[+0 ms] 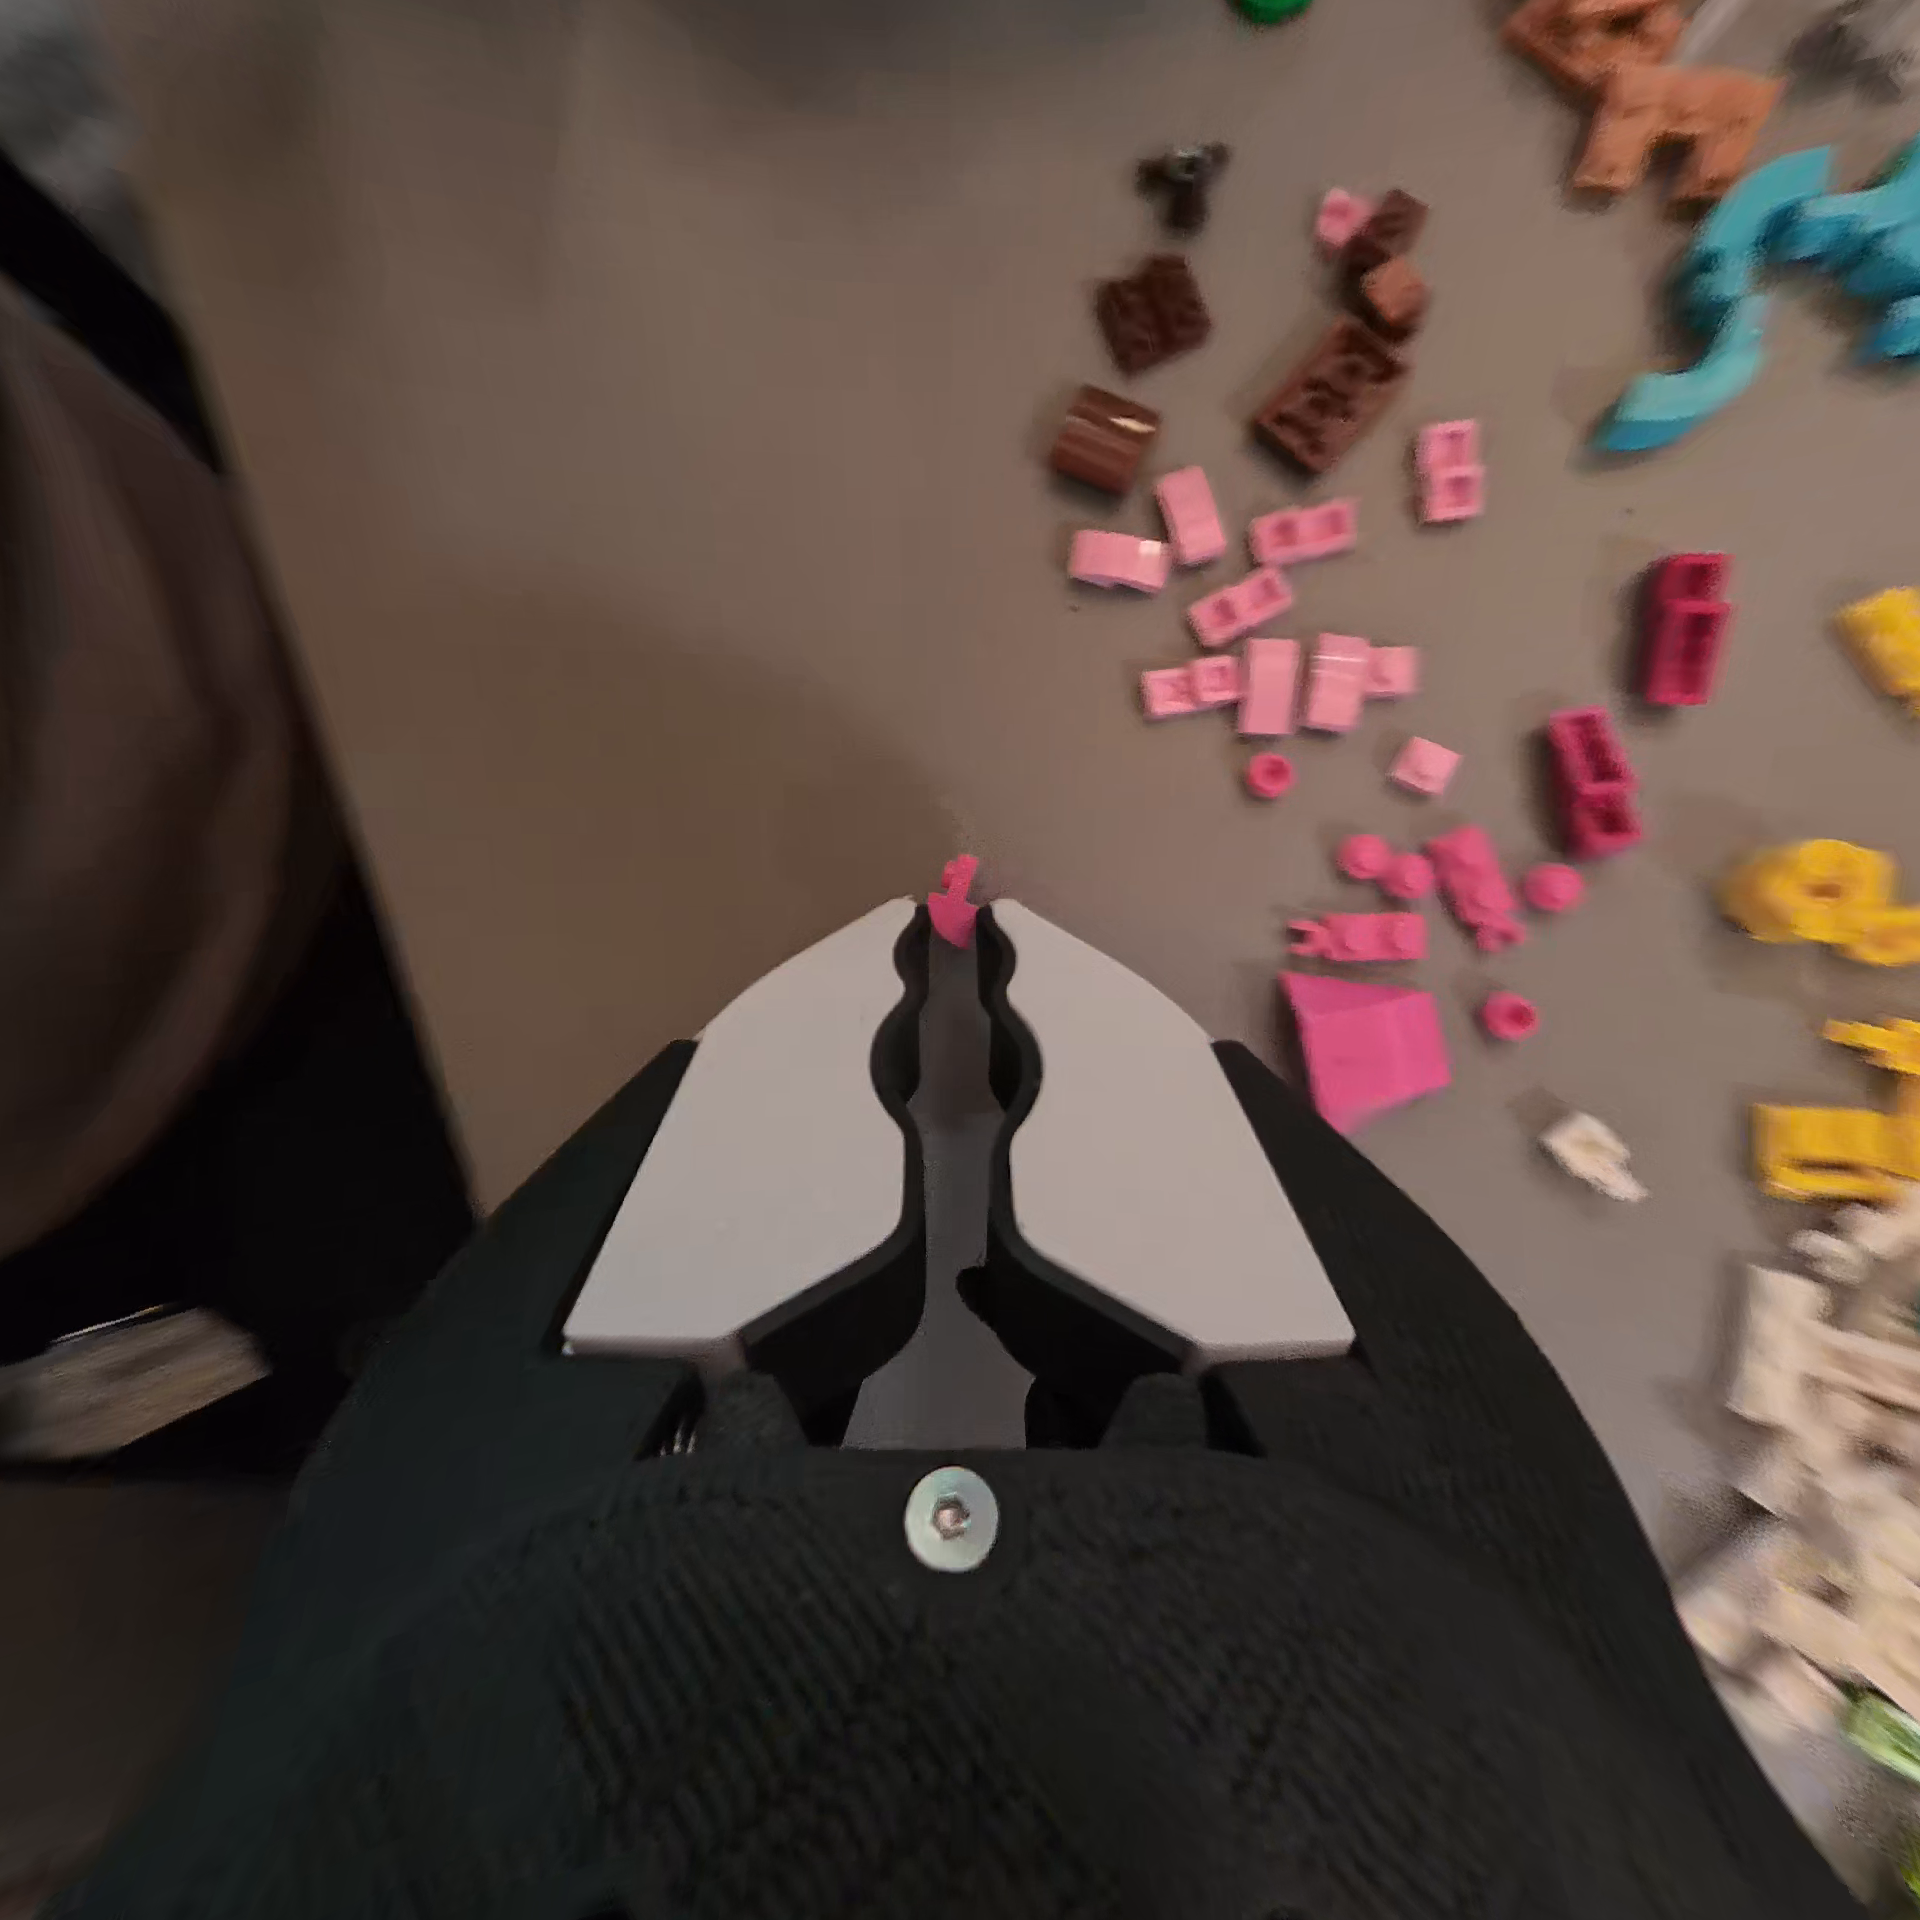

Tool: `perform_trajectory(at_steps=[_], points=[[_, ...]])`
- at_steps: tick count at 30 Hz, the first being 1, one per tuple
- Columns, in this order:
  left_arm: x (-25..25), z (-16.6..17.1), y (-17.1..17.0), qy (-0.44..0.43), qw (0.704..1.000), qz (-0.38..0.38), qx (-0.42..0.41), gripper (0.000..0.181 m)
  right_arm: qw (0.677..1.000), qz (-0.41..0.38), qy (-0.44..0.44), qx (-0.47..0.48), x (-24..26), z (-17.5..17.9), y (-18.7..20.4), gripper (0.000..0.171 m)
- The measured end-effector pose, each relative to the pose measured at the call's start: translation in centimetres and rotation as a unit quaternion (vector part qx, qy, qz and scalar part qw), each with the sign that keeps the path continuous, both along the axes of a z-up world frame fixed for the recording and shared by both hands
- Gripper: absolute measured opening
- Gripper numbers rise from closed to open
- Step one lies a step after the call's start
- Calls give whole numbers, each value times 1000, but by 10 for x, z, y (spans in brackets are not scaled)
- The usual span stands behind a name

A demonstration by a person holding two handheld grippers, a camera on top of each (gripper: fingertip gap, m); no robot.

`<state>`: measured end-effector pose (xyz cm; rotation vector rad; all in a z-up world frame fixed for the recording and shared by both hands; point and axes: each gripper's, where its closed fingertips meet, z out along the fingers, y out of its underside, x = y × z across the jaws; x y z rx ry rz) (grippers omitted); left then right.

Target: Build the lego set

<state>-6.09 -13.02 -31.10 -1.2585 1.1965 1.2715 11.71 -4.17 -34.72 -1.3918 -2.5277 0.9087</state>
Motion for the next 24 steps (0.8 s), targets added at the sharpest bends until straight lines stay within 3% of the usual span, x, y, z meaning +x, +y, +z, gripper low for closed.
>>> perform_trajectory(at_steps=[4, 12, 19, 24], points=[[0, 0, 0, -1, 1000, -1, -1, 8, 989, 33, -105, -102, 20, 3, -24, 7], [1, 0, 0, -1, 1000, -4, -2, 8, 942, 13, -293, -164, 38, -7, -31, 7], [2, -1, 0, -3, 1000, -4, -3, 8, 935, 8, -335, -112, 37, -7, -17, 9], [2, -1, -1, -4, 1000, -5, -4, 8, 952, -8, -304, -42, 28, -7, 0, 17]])
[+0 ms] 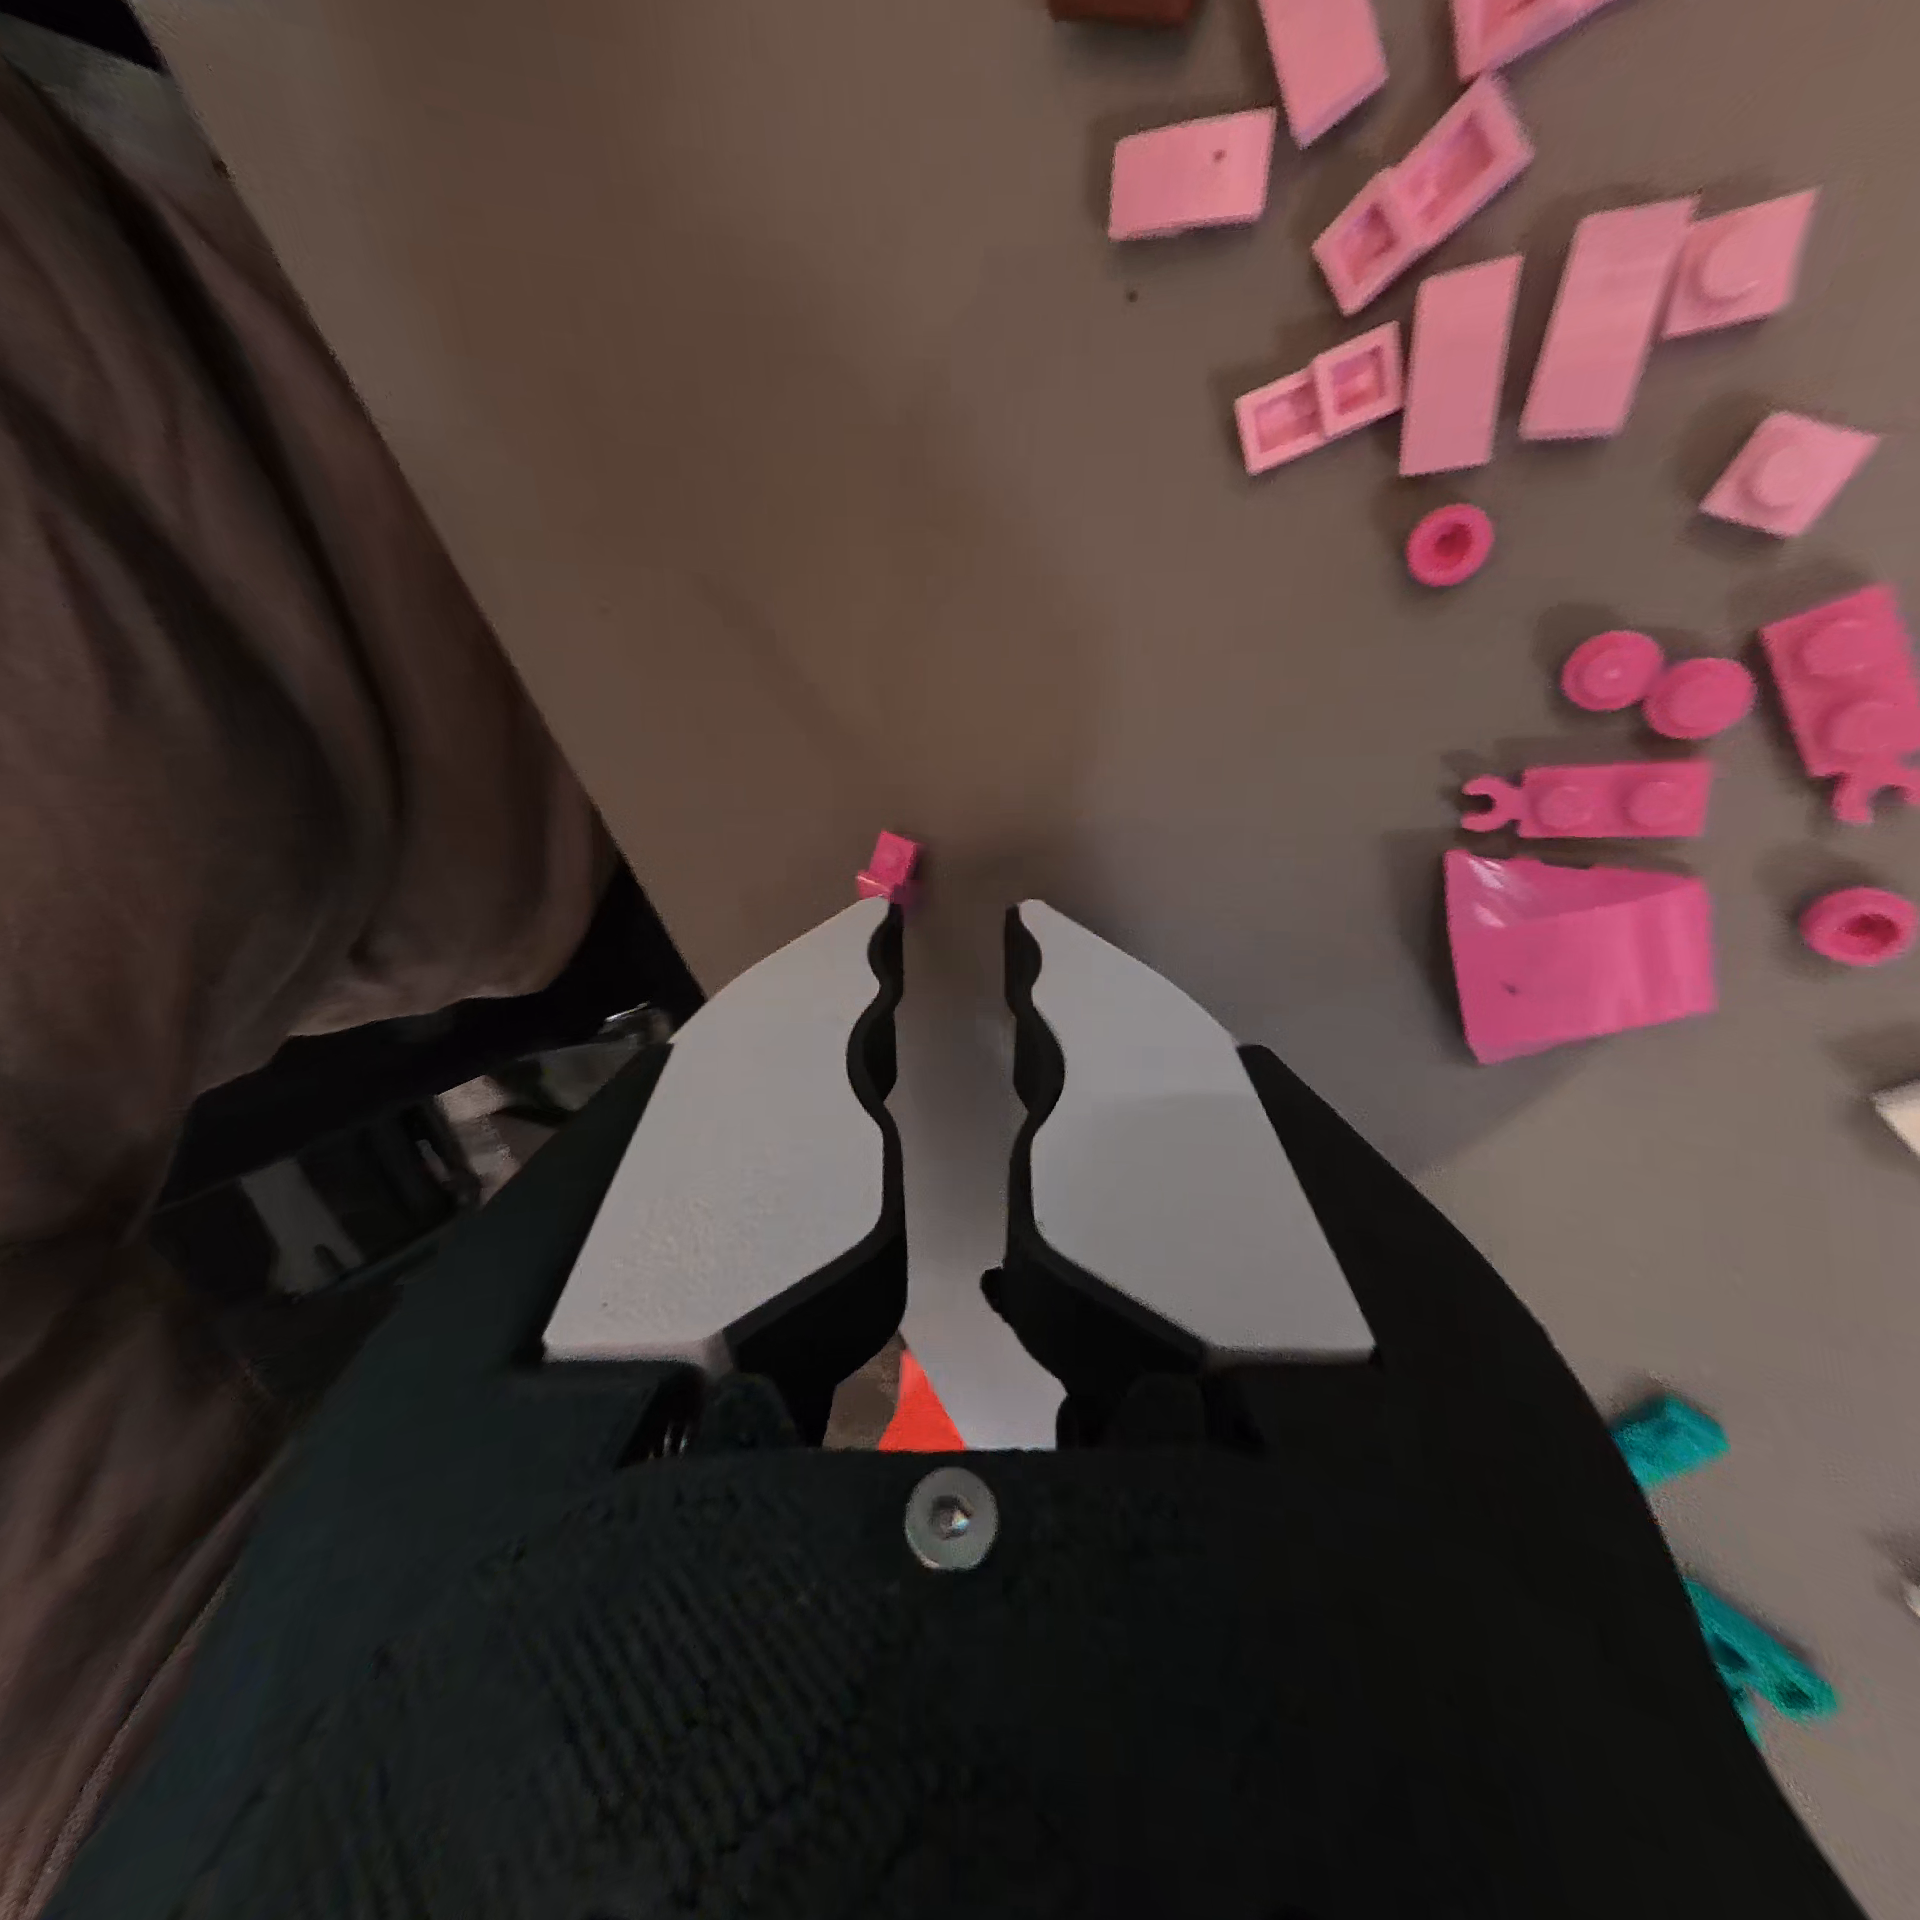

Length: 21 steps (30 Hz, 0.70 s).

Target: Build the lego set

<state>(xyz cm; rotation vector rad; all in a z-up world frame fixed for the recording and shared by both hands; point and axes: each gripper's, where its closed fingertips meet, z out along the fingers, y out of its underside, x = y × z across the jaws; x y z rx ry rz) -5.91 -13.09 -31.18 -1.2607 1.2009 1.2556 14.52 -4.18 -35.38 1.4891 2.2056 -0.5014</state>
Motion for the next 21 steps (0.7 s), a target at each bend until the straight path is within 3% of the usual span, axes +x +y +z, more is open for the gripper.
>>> perform_trajectory(at_steps=[4, 11, 21], points=[[0, 0, -1, 2, 1000, -1, 1, 8, 991, 8, 127, 49, -12, 8, 1, 27], [2, 1, -1, 3, 1000, -4, 2, 8, 933, -31, 334, 127, -5, 9, -2, 26], [2, 1, -1, 3, 1000, -4, 2, 9, 910, -45, 387, 145, 2, 3, -16, 19]])
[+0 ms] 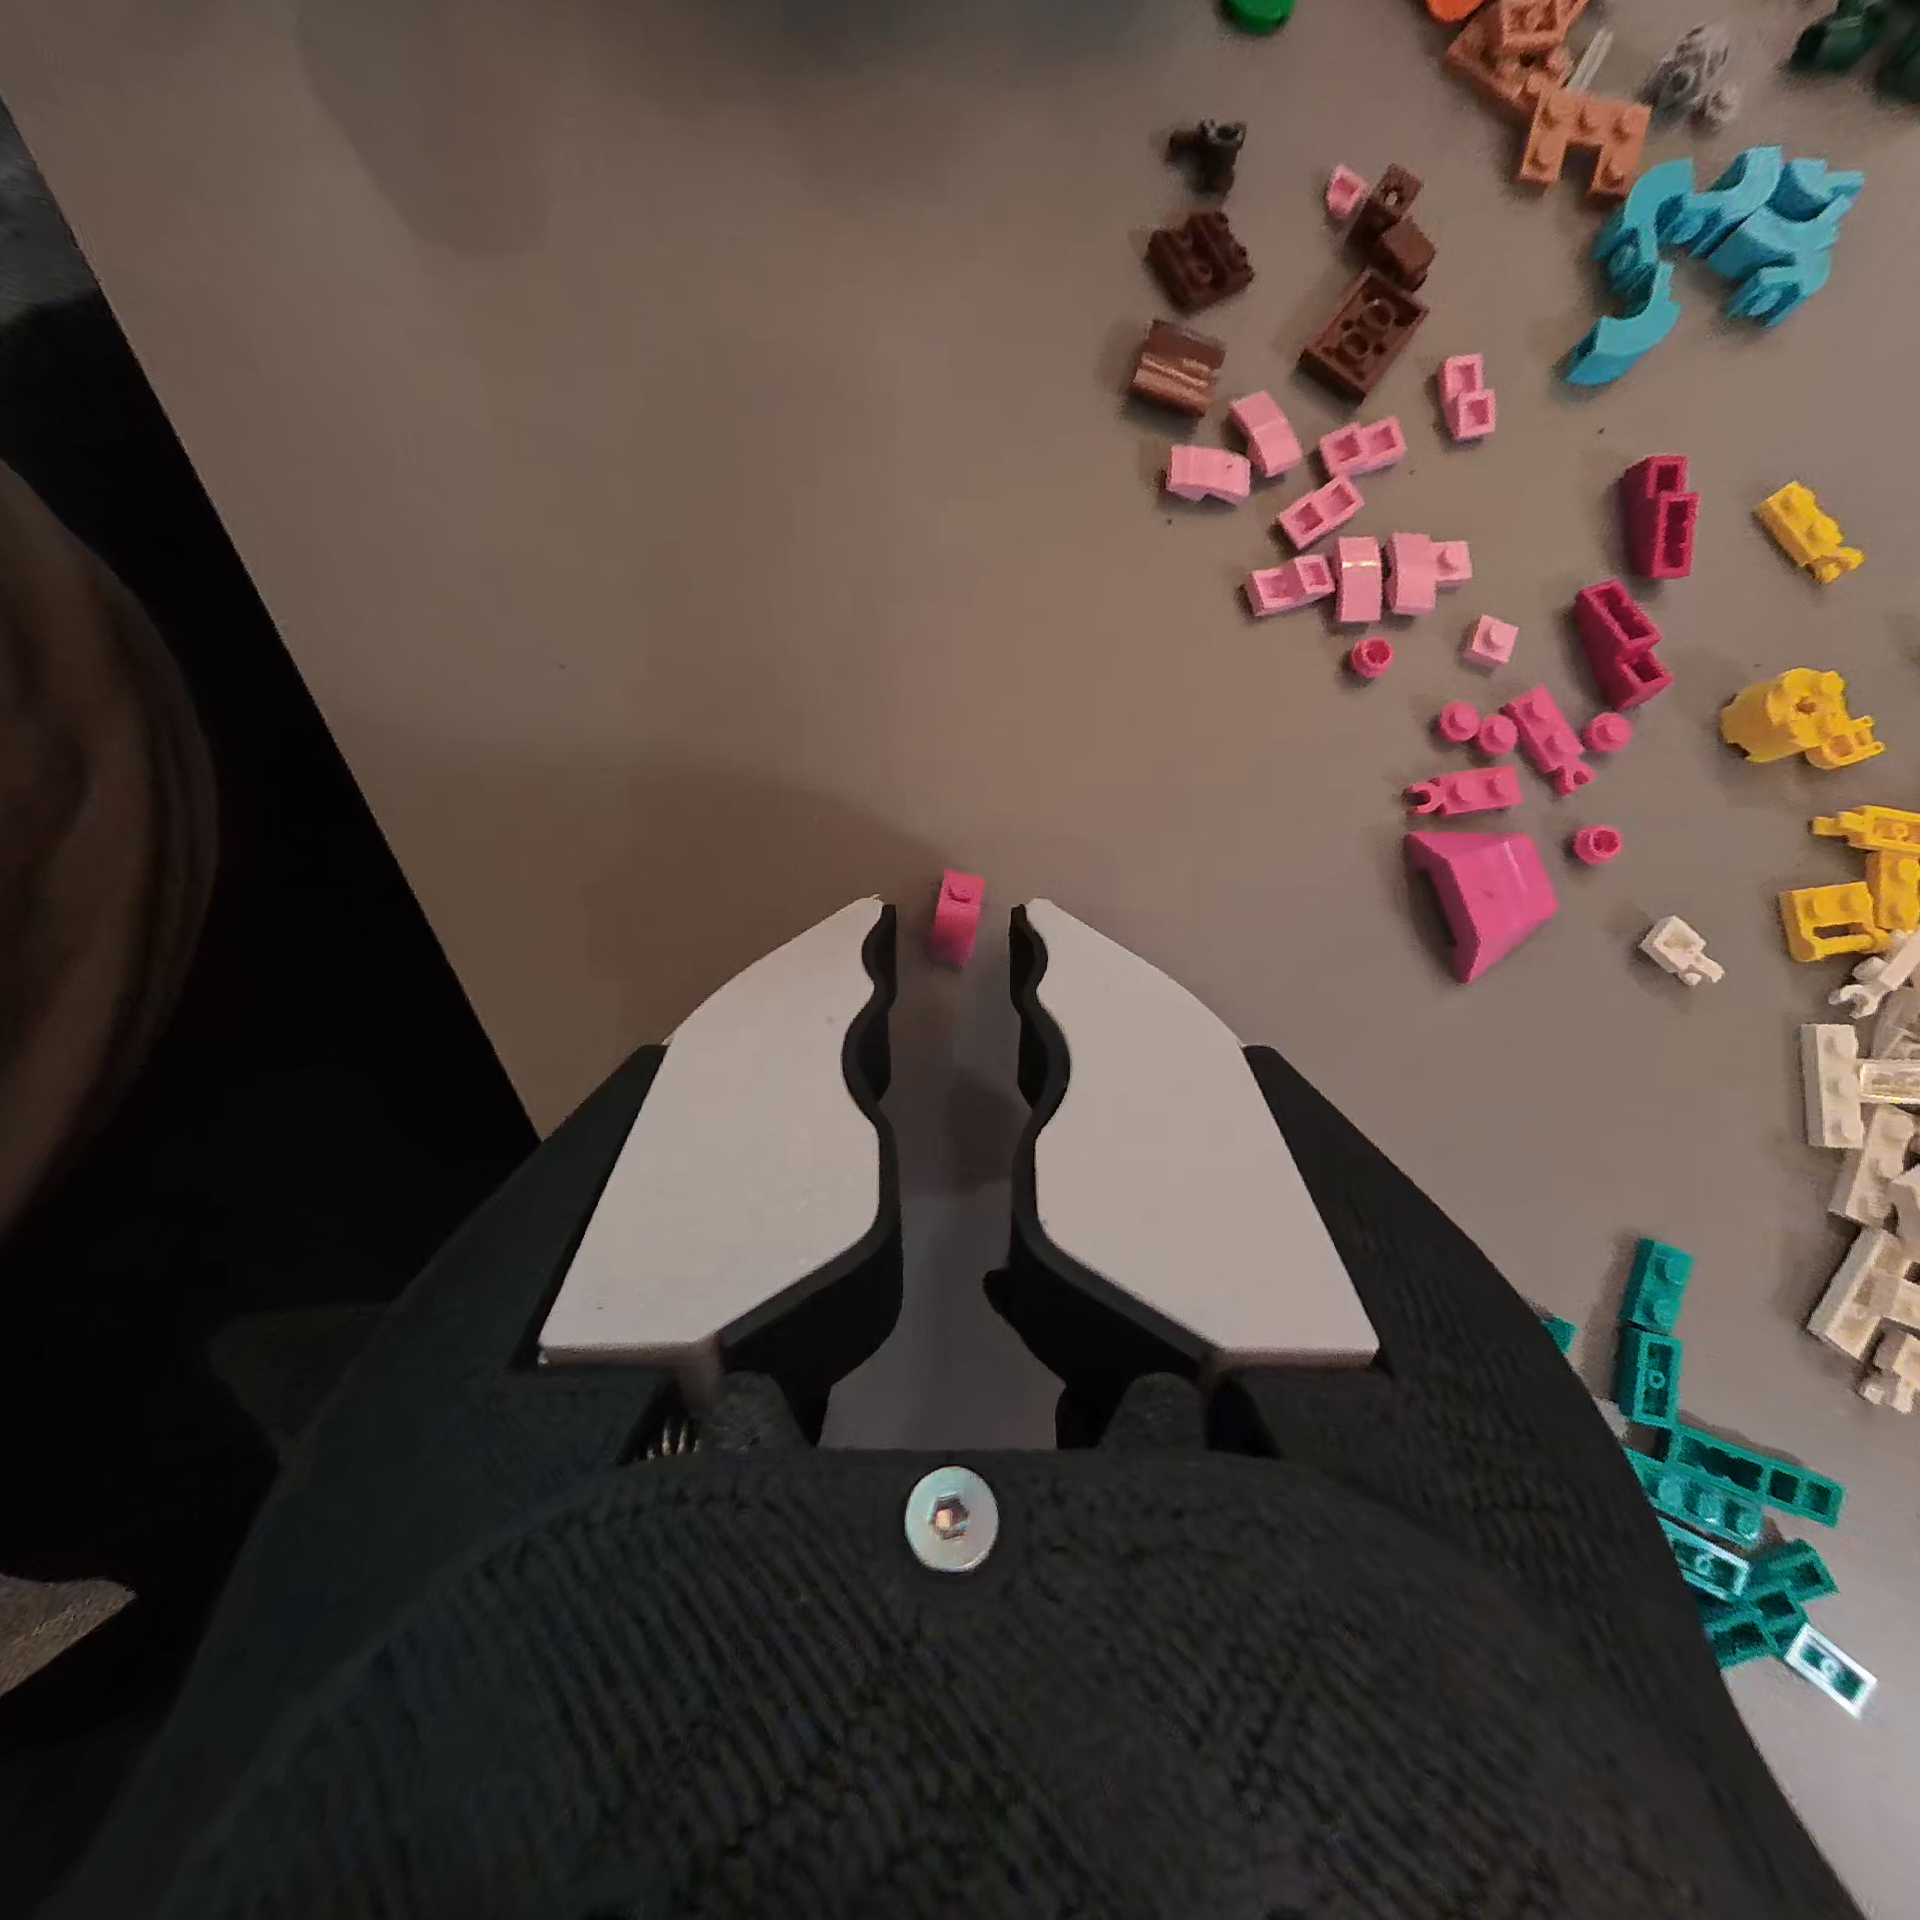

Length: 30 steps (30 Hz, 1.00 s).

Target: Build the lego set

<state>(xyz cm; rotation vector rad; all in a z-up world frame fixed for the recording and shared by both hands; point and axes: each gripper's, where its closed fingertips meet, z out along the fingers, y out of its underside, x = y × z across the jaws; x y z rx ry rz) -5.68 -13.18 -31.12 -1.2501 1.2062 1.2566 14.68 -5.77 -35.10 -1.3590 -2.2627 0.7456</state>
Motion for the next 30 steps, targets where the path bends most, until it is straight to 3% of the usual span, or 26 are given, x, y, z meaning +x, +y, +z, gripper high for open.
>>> perform_trajectory(at_steps=[16, 24, 30], points=[[2, 1, 0, 5, 1000, -2, 2, 9, 1000, 7, -8, 8, -6, 9, 2, 6], [10, 6, -2, 16, 1000, -18, 20, 9, 991, 91, 93, 8, -80, 67, -33, 6], [7, 10, -3, 6, 999, -14, 29, 8, 976, 176, 126, 1, -132, 89, -72, 6]])
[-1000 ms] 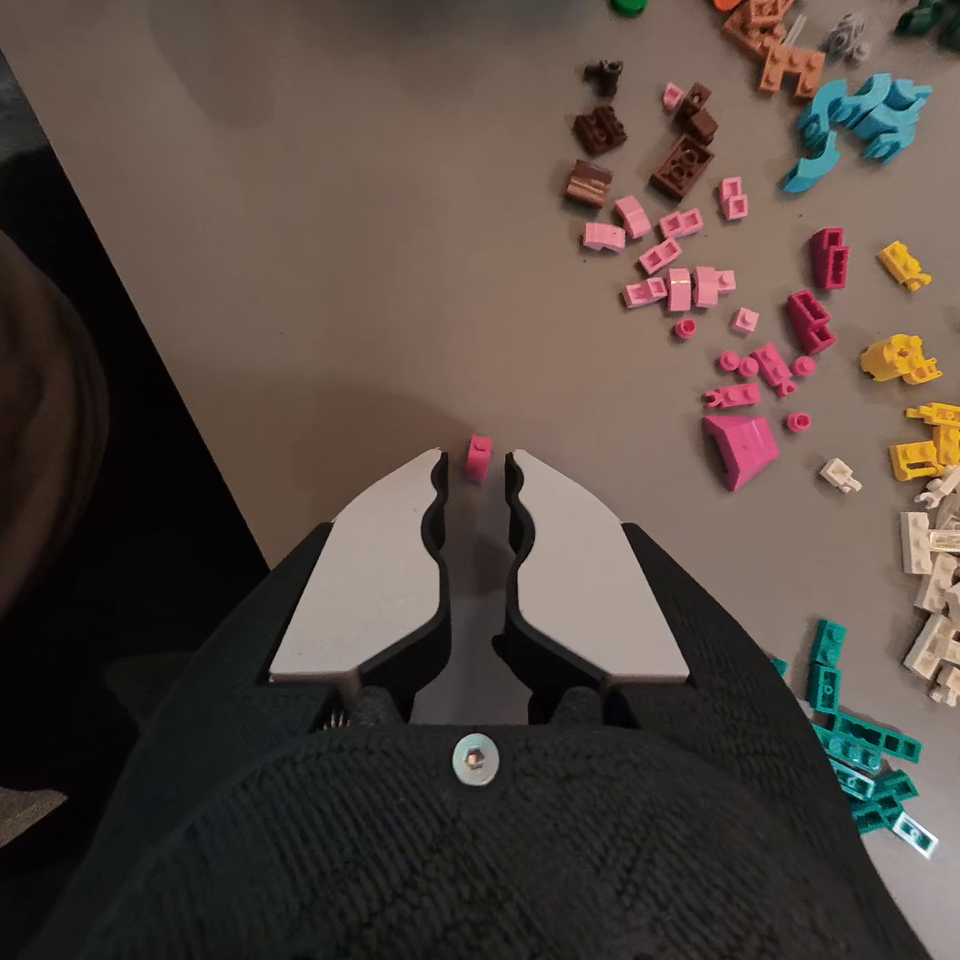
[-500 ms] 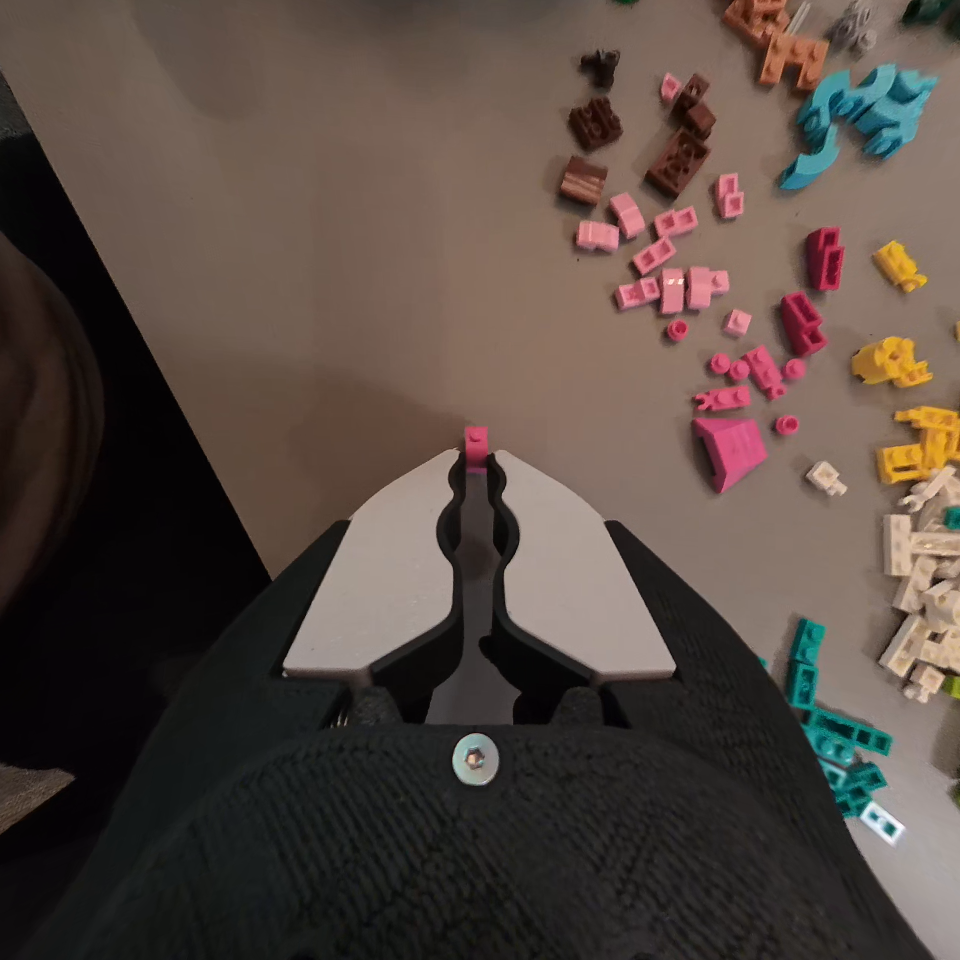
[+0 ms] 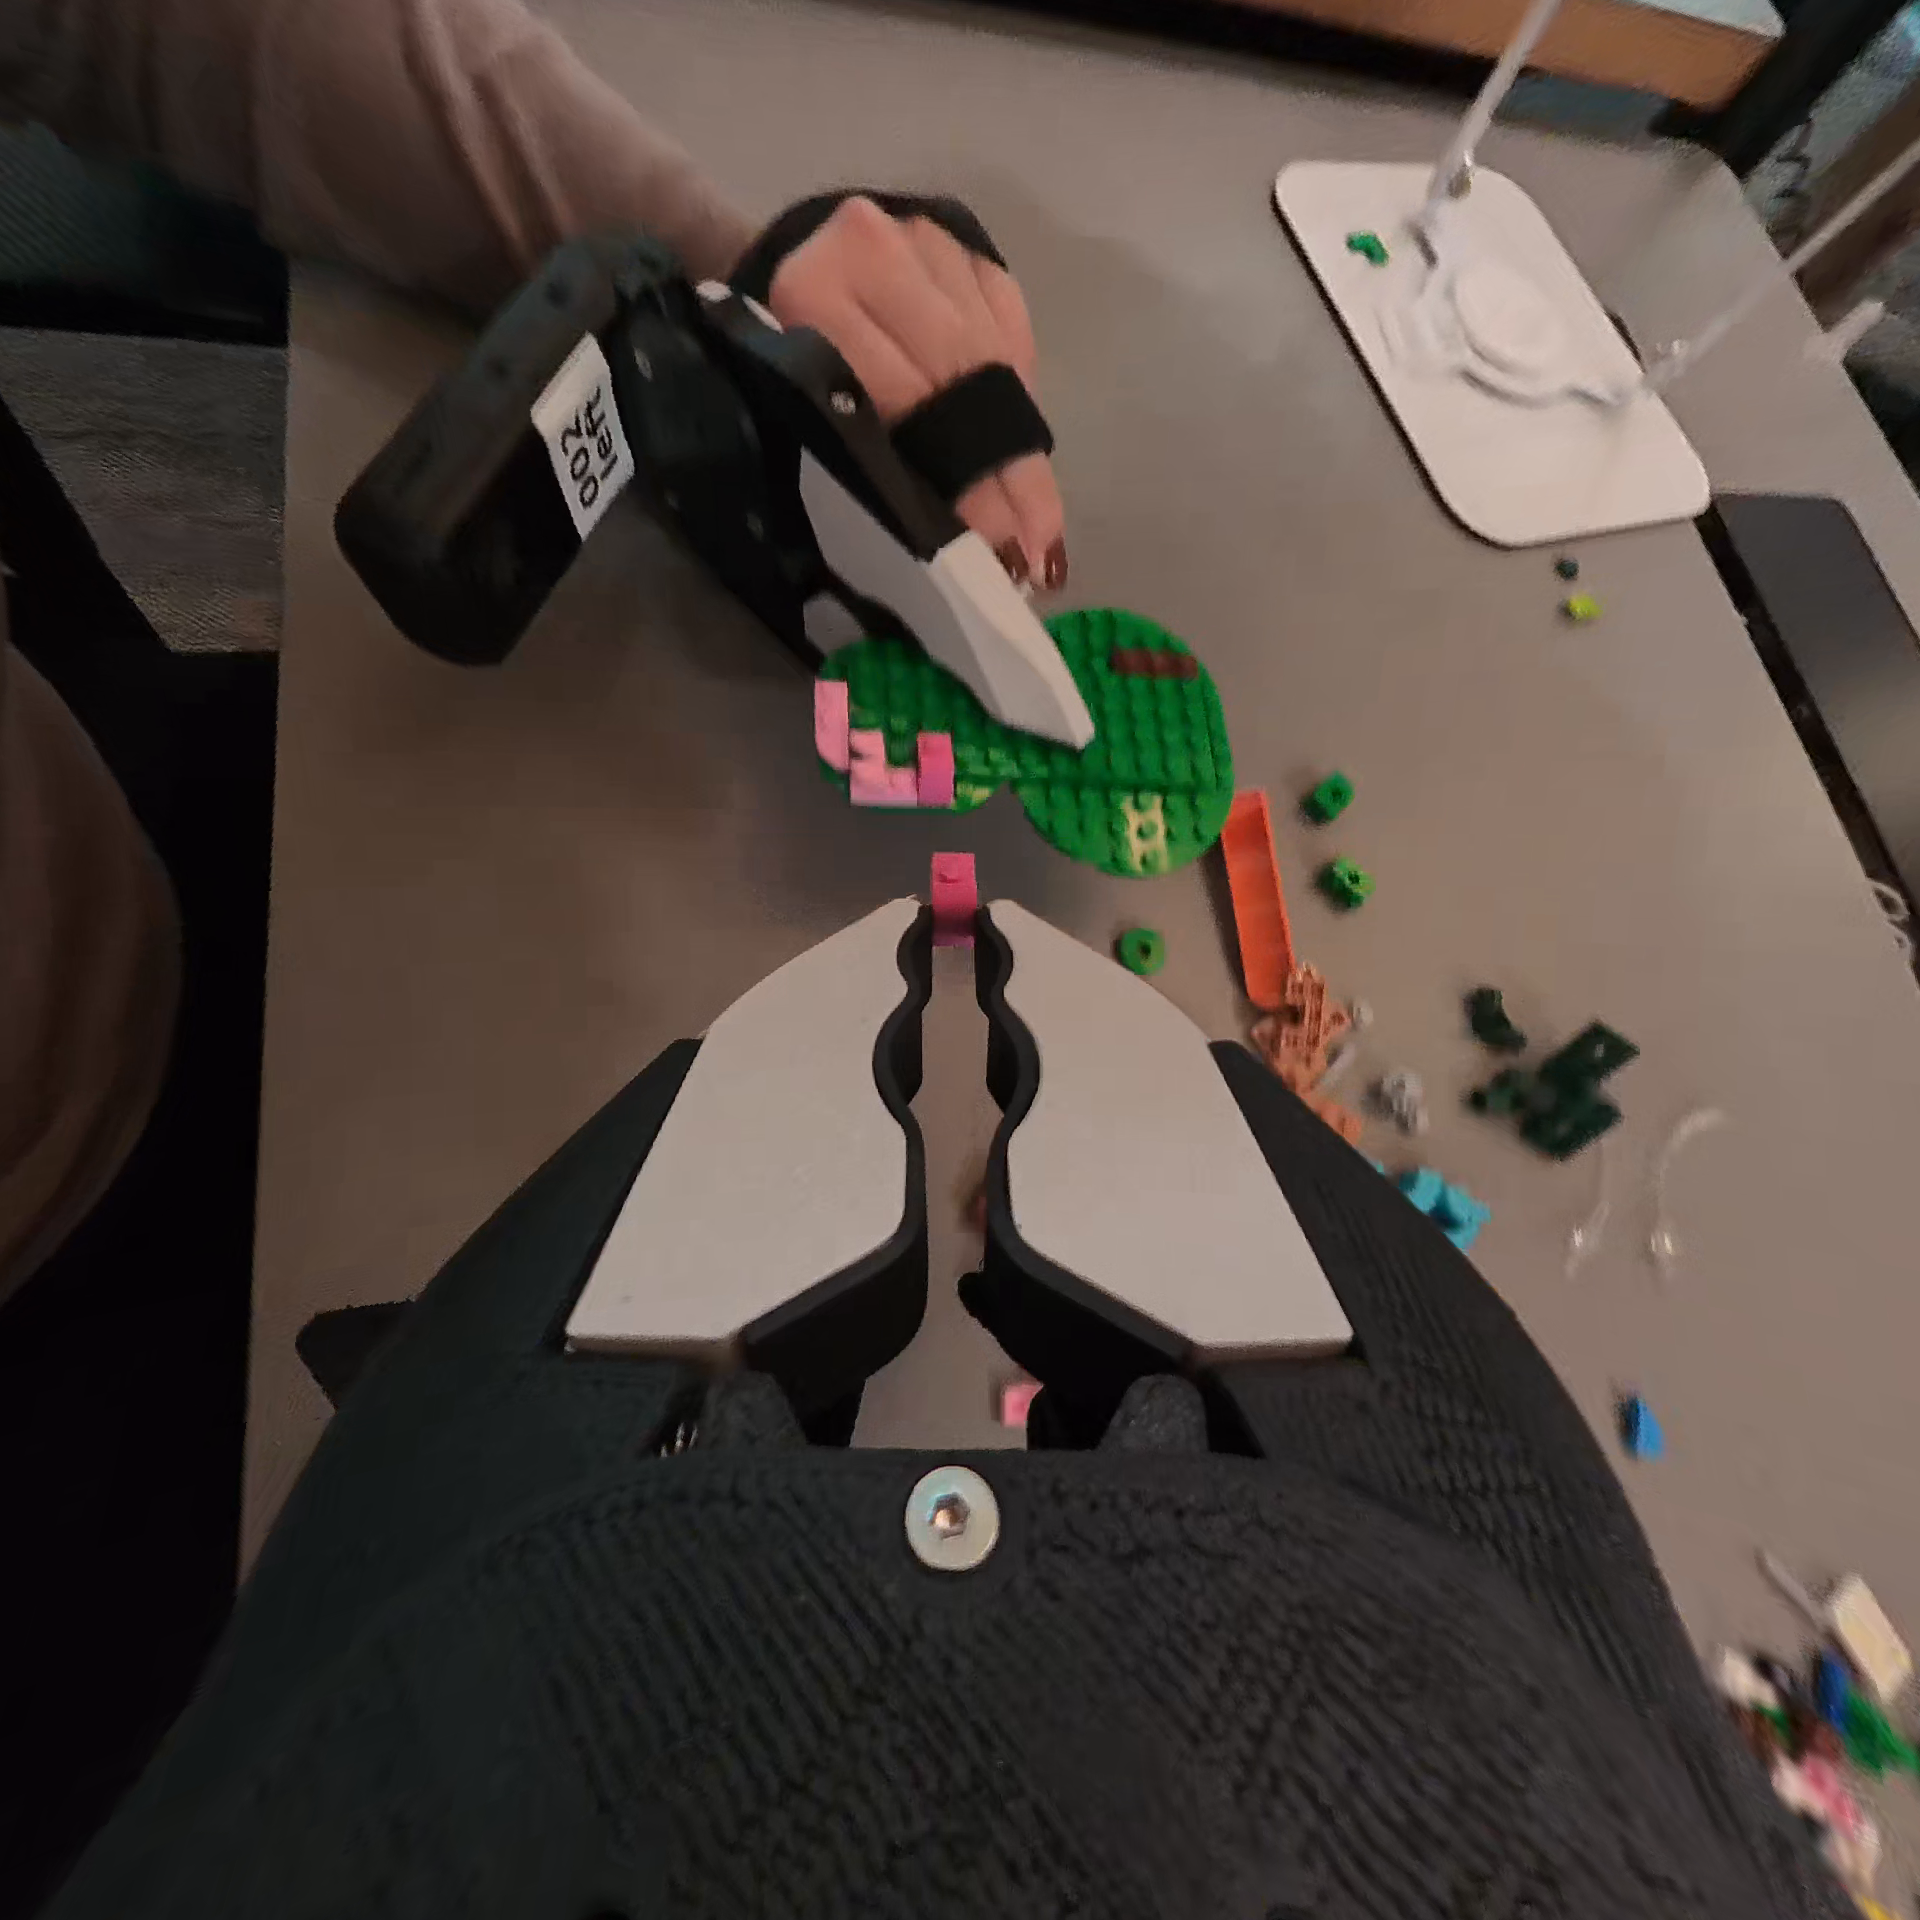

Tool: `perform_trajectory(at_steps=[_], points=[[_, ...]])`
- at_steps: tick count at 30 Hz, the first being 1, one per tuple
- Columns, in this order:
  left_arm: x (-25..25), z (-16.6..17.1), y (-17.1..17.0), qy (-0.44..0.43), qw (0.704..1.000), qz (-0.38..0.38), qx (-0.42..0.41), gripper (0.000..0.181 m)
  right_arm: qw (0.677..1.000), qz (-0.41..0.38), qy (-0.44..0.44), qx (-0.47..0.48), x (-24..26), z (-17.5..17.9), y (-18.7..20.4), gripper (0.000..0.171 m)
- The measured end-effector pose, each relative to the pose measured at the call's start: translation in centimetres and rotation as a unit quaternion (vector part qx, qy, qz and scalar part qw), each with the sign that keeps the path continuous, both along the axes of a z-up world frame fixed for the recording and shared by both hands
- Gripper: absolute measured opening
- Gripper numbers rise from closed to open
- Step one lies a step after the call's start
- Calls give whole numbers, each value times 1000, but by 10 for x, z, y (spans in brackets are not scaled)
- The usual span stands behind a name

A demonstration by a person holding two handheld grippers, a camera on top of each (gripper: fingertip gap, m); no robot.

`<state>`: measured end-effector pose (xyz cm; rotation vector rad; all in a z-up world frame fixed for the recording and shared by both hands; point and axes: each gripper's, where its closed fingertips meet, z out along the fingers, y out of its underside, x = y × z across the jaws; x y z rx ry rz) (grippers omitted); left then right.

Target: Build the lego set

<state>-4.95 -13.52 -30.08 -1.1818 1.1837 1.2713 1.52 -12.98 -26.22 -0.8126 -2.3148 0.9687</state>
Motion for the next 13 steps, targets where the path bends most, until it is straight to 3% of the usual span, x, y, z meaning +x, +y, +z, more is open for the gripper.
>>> perform_trajectory(at_steps=[7, 13], points=[[-3, 2, 0, -14, 1000, 4, 2, 8, 998, 48, -6, -37, -43, 3, -21, 6], [-5, 0, 2, -24, 1000, 5, -2, 8, 996, 64, 1, -64, -42, -6, -20, 6]])
